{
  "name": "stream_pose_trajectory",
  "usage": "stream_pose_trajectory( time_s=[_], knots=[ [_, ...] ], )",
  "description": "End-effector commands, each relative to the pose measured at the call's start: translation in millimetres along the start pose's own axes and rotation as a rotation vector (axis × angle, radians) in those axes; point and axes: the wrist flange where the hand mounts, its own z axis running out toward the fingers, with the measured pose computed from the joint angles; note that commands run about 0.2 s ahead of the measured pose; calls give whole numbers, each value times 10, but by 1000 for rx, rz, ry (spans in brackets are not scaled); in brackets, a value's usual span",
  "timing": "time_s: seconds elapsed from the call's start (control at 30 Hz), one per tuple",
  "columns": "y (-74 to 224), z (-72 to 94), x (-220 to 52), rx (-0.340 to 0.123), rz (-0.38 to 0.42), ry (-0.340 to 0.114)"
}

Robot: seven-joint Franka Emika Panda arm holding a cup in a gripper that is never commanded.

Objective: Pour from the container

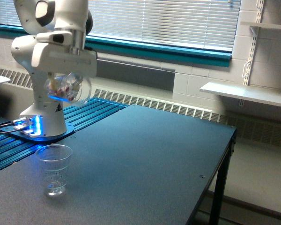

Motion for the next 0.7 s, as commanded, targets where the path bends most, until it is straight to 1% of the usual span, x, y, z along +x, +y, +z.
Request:
stream_pose_trajectory(
  time_s=[0.03, 0.1, 0.2, 0.3, 0.33, 0.4, 0.47, 0.7],
  knots=[
    [57, 118, 100, -28, 74, 10],
    [63, 162, 110, -32, 79, 3],
    [75, 224, 128, -50, 84, 8],
    [87, 276, 145, -57, 99, 4],
    [90, 302, 144, -64, 100, 2],
    [98, 341, 148, -64, 108, -8],
    [107, 389, 142, -81, 109, -10],
    [165, 493, 148, -104, 118, -15]
  ],
)
